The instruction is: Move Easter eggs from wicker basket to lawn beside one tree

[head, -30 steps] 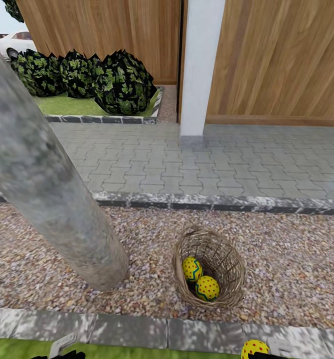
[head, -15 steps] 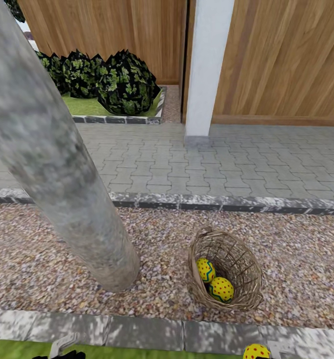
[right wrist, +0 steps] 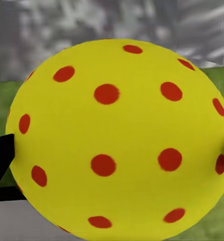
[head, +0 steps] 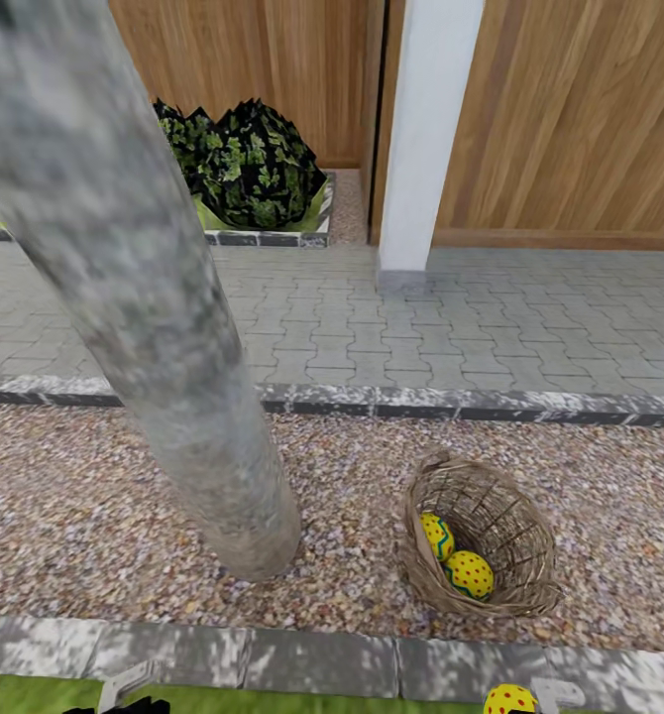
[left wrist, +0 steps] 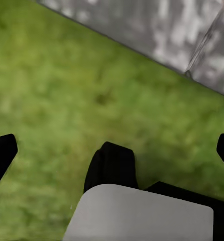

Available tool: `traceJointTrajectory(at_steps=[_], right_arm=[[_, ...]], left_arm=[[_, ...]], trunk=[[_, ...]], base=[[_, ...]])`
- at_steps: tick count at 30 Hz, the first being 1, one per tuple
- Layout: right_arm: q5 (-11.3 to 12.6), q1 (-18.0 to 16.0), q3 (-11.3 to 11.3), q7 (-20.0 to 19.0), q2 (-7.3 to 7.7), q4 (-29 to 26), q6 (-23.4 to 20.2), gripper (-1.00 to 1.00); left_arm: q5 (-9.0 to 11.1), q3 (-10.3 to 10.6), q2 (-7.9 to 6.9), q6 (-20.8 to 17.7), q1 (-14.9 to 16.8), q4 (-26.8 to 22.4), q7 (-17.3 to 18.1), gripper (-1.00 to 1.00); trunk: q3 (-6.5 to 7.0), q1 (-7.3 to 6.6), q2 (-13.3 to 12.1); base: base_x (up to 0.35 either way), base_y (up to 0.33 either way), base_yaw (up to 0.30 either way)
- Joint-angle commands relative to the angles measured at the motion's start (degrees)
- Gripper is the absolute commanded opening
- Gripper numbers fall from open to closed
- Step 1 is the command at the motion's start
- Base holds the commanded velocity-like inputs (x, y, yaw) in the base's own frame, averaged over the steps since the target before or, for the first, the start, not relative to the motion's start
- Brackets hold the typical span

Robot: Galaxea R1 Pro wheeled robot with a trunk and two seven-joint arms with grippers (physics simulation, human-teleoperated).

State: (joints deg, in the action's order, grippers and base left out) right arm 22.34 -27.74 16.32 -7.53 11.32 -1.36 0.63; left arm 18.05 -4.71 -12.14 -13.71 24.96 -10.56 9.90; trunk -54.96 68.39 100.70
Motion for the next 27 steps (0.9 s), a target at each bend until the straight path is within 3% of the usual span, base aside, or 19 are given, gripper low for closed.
traceJointTrajectory(at_steps=[1, 14, 27], right_arm=[[0.60, -0.04, 0.47, -0.20, 0.02, 0.04, 0.07, -1.00], [0.60, -0.04, 0.47, -0.20, 0.02, 0.09, 0.07, -1.00], [0.58, -0.04, 0.47, -0.19, -0.07, 0.13, 0.07, -1.00]], left_arm=[[0.05, -0.47, 0.01, -0.44, 0.00, -0.07, 0.21, 1.00], [0.05, -0.47, 0.01, -0.42, 0.00, -0.07, 0.21, 1.00], [0.05, -0.47, -0.07, -0.44, 0.00, -0.07, 0.21, 1.00]], trunk=[[-0.04, -0.01, 0.02], [-0.04, -0.01, 0.02], [-0.04, -0.01, 0.02]], base=[[0.000, 0.318, 0.000], [0.009, 0.321, 0.000], [0.151, 0.309, 0.000]])
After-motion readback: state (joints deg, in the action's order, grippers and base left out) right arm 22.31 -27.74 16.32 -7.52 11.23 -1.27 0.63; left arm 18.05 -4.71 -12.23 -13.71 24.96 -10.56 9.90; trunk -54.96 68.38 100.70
